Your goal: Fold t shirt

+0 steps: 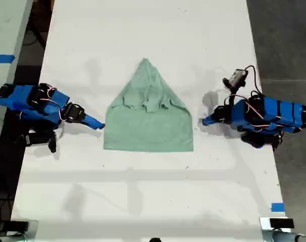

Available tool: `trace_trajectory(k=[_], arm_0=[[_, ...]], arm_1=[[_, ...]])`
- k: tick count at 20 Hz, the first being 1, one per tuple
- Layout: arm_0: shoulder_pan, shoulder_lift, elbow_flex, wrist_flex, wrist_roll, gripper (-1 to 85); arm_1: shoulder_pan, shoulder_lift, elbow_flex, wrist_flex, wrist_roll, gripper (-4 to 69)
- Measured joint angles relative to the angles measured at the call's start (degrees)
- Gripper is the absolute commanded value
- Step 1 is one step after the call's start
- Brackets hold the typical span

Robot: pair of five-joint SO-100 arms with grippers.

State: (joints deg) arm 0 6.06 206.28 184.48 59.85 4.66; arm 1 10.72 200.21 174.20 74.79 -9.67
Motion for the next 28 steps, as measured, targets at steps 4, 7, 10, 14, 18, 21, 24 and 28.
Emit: trace_trajectory(k=[4,7,10,14,18,21,24,28], arm_0=[[0.00,0.00,0.00,0.00,0.00,18.4],[0.00,0.00,0.00,0.00,0.00,18.4],[0.00,0.00,0.00,0.00,0.00,18.4],[0.00,0.00,0.00,0.00,0.00,18.4],[0.00,0.00,0.00,0.00,0.00,18.3],[0.00,0.00,0.00,0.00,0.00,18.3],[0.00,0.00,0.00,0.00,0.00,18.3],[0.00,0.00,0.00,0.00,0.00,18.3]], arm_1=[[0.00,0.00,0.00,0.00,0.00,2.0],[0.00,-6.68,-5.63,0.00,0.00,1.9],[0.00,-28.74,-21.45,-0.18,0.00,3.9],[-2.72,-55.46,-40.87,-0.26,0.88,20.4],[-6.06,-78.40,-55.37,-0.26,2.90,21.7],[-6.77,-88.59,-58.71,-0.26,4.31,20.3],[-6.68,-95.80,-58.71,-1.23,4.39,19.0],[-5.71,-100.99,-59.15,-2.81,4.39,16.9]])
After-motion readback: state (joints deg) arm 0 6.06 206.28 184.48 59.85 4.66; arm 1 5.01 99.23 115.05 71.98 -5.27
